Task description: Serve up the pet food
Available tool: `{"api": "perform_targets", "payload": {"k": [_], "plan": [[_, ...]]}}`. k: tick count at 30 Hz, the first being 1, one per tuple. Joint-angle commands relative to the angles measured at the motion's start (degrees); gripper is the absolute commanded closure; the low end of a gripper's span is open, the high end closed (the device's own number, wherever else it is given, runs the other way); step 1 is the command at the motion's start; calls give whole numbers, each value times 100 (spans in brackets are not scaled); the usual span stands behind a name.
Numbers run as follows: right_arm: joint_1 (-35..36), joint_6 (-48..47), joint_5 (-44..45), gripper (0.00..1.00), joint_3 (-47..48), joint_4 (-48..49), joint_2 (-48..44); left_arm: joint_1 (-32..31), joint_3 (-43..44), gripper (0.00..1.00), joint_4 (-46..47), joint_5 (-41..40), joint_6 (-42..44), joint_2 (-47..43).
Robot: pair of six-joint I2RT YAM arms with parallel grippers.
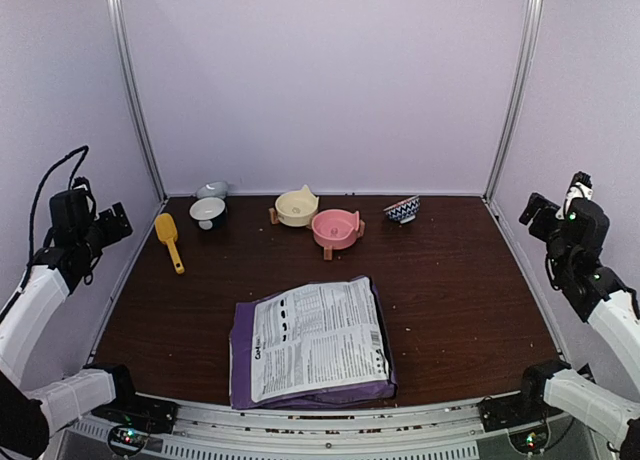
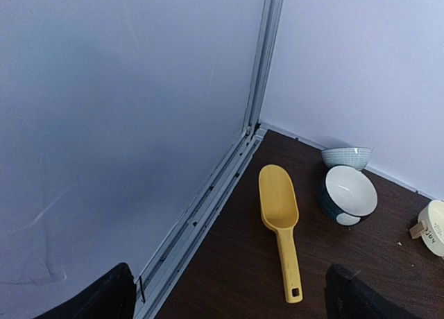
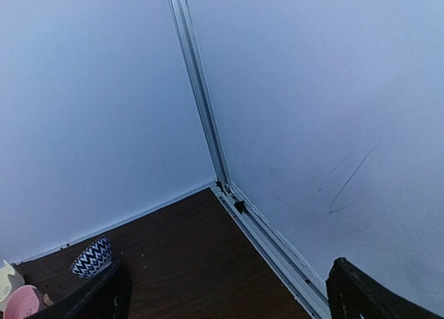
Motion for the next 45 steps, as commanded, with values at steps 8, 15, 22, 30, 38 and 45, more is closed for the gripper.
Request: {"api": "perform_targets", "payload": {"k": [8,15,22,30,38,45], "plan": [[0,331,-1145,0,656,-1494,-93,-3,463,2,-1248,391,-306,-119],[502,761,-2636,2,1221,-2800,379,-270,270,2,-930,2857,-377,-284],[2819,2003,-2812,10,851,-2195,1097,-1600,-270,2,-609,3575,-782,-261],[4758,2910,-2132,24,919,-1934,2473,-2008,-1321,3,217,3977,-1843,-687],[5449,3477,-1535,50,1164,-2212,3333,-2107,-1568,3,-269,4191,-1674,-937],[5612,3584,-1188,64,1679,-2543,3951,-2106,-1587,2,-645,4275,-1476,-1050]]}}
